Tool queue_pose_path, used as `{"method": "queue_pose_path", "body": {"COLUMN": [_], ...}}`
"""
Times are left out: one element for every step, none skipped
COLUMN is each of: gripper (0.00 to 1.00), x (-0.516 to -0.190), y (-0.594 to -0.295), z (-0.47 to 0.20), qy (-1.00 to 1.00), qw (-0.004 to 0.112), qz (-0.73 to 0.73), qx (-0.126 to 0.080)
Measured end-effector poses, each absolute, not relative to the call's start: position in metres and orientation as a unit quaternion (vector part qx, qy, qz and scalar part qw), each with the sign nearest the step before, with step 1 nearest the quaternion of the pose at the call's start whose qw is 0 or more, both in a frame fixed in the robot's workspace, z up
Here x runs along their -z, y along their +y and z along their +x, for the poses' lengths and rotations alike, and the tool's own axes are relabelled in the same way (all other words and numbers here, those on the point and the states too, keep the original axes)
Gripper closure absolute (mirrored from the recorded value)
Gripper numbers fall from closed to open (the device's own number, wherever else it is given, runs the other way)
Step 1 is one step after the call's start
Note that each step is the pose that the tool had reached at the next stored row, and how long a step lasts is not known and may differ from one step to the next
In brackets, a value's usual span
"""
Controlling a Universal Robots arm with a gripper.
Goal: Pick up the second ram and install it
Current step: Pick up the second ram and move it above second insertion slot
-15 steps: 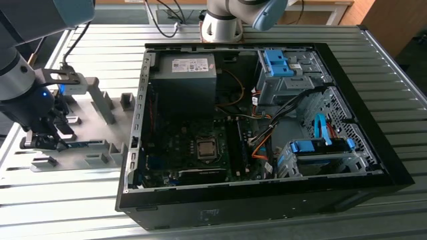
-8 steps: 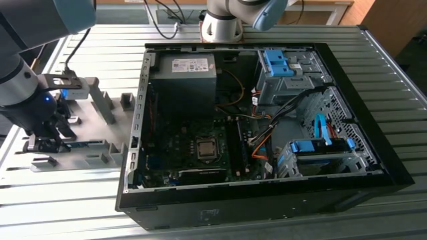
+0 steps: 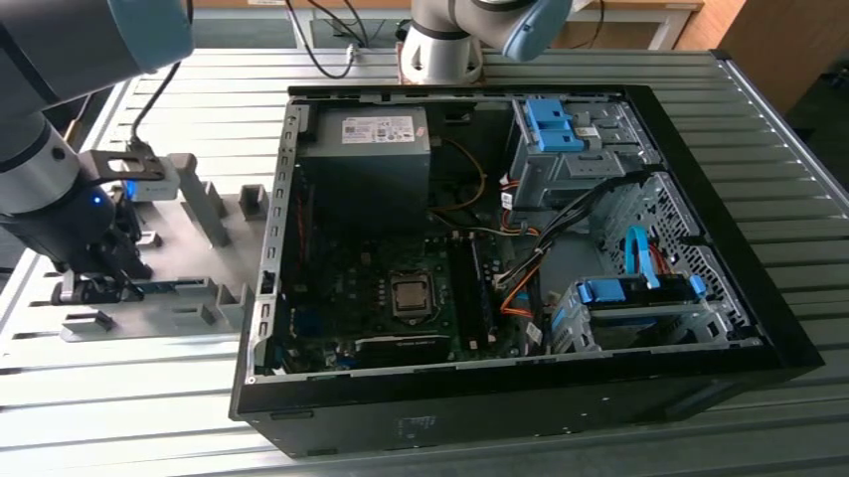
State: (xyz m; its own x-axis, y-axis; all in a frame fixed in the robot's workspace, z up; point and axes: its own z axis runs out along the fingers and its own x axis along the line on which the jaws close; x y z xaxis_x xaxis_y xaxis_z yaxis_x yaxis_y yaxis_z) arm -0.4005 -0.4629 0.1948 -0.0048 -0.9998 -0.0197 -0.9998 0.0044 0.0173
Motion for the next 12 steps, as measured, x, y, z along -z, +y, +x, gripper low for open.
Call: {"method": "queue_pose_path", "body": {"gripper": [0.65, 0.65, 0.72, 0.72, 0.72, 0.72, 0.72, 0.72, 0.73, 0.73, 0.8, 0.8], "x": [-0.1947, -0.1945, -0.1943, -0.1941, -0.1939, -0.1937, -0.1935, -0.1933, -0.1931, -0.1929, -0.1927, -0.1923], "y": [-0.4629, -0.4629, -0.4629, -0.4629, -0.4629, -0.4629, -0.4629, -0.4629, -0.4629, -0.4629, -0.4629, -0.4629], "z": [-0.4005, -0.4005, -0.4005, -0.4005, -0.4005, -0.4005, -0.4005, -0.4005, -0.4005, -0.4005, -0.4005, -0.4005], "qy": [0.709, 0.709, 0.709, 0.709, 0.709, 0.709, 0.709, 0.709, 0.709, 0.709, 0.709, 0.709], "qw": [0.001, 0.001, 0.001, 0.001, 0.001, 0.001, 0.001, 0.001, 0.001, 0.001, 0.001, 0.001], "qz": [-0.705, -0.705, -0.705, -0.705, -0.705, -0.705, -0.705, -0.705, -0.705, -0.705, -0.705, -0.705], "qx": [-0.013, -0.013, -0.013, -0.013, -0.013, -0.013, -0.013, -0.013, -0.013, -0.013, -0.013, -0.013]}}
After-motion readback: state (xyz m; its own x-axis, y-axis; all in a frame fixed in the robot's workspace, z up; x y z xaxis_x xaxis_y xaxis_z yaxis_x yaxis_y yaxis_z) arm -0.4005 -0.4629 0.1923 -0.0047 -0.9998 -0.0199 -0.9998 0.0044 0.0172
